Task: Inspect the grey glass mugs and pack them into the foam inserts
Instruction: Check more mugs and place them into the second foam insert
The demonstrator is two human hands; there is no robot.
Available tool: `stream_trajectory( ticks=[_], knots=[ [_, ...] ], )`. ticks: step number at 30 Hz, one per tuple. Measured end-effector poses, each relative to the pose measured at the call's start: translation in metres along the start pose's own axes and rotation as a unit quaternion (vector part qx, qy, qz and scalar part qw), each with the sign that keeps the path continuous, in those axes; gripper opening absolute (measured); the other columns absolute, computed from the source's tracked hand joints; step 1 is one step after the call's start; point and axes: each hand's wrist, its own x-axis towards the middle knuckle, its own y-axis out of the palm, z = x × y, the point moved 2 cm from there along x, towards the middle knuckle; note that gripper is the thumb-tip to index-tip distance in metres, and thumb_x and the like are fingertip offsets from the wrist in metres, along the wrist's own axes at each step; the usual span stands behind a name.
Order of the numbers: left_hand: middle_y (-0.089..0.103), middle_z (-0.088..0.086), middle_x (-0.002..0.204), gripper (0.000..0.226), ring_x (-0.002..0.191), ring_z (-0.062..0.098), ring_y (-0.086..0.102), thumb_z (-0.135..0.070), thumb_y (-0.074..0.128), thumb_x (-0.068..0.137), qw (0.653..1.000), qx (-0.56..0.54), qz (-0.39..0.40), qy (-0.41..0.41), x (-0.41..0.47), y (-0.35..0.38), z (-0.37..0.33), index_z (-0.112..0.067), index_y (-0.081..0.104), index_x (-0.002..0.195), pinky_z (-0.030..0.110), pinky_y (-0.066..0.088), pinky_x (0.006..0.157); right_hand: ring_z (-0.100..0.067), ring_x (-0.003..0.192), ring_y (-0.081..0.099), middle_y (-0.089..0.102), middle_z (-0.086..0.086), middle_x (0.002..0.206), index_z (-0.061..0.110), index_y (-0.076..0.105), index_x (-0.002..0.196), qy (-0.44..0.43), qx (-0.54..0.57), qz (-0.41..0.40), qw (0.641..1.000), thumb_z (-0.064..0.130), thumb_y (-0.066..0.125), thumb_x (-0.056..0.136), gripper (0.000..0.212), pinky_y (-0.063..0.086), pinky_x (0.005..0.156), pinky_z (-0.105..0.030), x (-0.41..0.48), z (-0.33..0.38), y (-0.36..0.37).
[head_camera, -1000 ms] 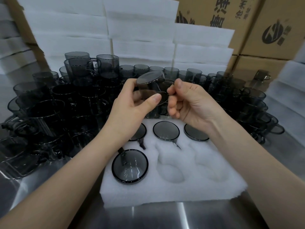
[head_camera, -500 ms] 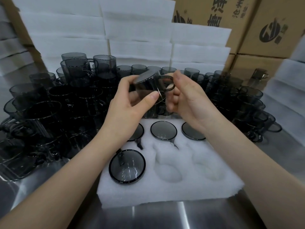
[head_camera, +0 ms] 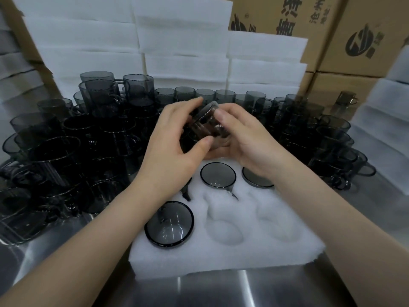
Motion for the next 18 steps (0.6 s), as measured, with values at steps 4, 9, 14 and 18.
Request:
stream_trajectory(
  ticks=[4,9,14,18],
  knots=[
    [0.053,0.0,0.134,0.073,0.128,0.017,0.047,-0.027,0.077,0.074,0.999,0.041,0.02,0.01,-0.0004,0.0017,-0.0051,-0.015,0.047,0.14,0.039,0.037,0.11,-0.009,0.059,0.058,0.061,0.01,0.069,0.019,0.049,0.089,-0.071,-0.118,-0.047,0.989,0.029,0.051,0.1,0.014,0.049,0.05,-0.023,-0.002,0.0007,0.0034],
    [0.057,-0.004,0.134,0.075,0.127,0.015,0.051,-0.018,0.086,0.069,0.998,0.054,0.003,0.021,-0.0005,0.0,-0.0065,-0.015,0.053,0.136,0.035,0.037,0.11,-0.008,0.053,0.055,0.054,0.011,0.065,0.02,0.046,0.079,-0.072,-0.084,-0.053,0.992,0.028,0.044,0.103,0.026,0.045,0.047,-0.022,0.0008,0.0014,0.0029],
    [0.053,-0.012,0.13,0.073,0.122,0.012,0.052,-0.02,0.086,0.065,0.991,0.095,-0.009,0.09,-0.0021,-0.0004,-0.0098,-0.014,0.058,0.132,0.022,0.036,0.108,-0.014,0.059,0.063,0.064,0.004,0.069,0.024,0.059,0.072,-0.019,0.039,-0.055,0.998,0.026,0.045,0.103,0.034,0.054,0.05,-0.031,0.0059,0.0011,-0.0021],
    [0.055,-0.002,0.138,0.074,0.131,0.012,0.049,-0.011,0.084,0.066,0.992,0.062,0.017,0.106,-0.0027,0.0004,-0.0103,-0.013,0.055,0.135,0.028,0.036,0.112,-0.025,0.058,0.066,0.067,-0.006,0.069,0.013,0.062,0.088,0.025,0.074,-0.054,0.995,0.022,0.049,0.101,0.021,0.052,0.043,-0.03,0.0053,0.0008,-0.0039]
  ],
)
